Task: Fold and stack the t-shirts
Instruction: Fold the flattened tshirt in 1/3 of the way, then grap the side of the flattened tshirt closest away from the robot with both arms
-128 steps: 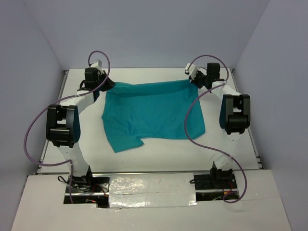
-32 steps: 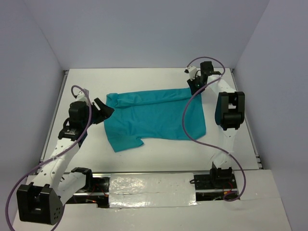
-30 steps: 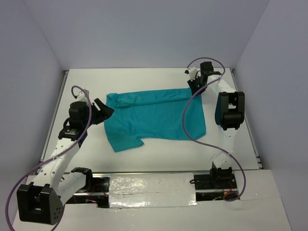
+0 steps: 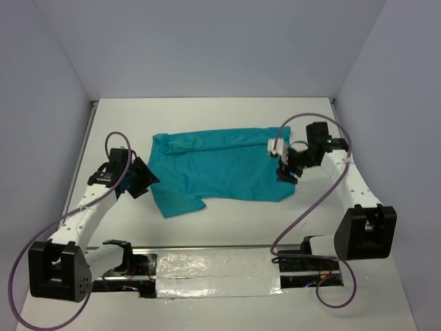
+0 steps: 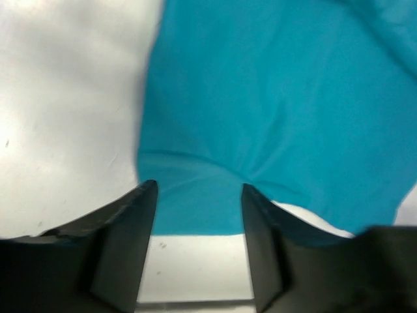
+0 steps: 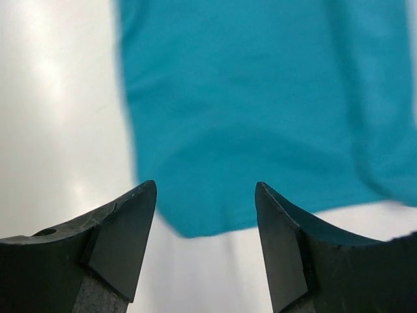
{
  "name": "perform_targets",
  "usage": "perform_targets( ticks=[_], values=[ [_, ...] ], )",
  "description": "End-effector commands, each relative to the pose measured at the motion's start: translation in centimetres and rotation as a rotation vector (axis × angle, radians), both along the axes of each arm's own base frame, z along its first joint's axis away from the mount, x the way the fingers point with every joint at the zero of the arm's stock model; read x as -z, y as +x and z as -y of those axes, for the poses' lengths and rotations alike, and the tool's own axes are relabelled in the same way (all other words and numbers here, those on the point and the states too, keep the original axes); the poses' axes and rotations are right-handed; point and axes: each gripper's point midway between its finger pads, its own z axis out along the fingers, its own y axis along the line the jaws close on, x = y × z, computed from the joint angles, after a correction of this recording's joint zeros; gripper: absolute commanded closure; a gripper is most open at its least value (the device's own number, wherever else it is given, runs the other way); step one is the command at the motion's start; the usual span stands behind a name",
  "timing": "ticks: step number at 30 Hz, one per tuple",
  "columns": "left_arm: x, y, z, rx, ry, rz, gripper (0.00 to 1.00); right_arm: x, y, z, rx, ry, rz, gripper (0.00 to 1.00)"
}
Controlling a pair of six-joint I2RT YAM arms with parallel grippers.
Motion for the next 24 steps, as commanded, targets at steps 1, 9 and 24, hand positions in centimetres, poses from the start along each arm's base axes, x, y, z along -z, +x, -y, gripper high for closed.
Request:
perform_targets(
  ticks=[1,9,24],
  values=[
    [1.0,-2.5,-0.4,0.007,0.020,-0.135,0.32,5.6,-6.1,0.2,-0.184,-0.058,-0.101,0.30],
    [4.2,-3.8,0.8,0.033,-0.043,-0.233,0.29,10.0,-8.0,2.0,-0.130,-0.153,-0.127,0.29],
    [8.6,-4.0,2.0,-0.013,-0.041,-0.340,0.38,10.9,-5.0,3.2,-0.044,-0.204,-0.073,0.29]
  ],
)
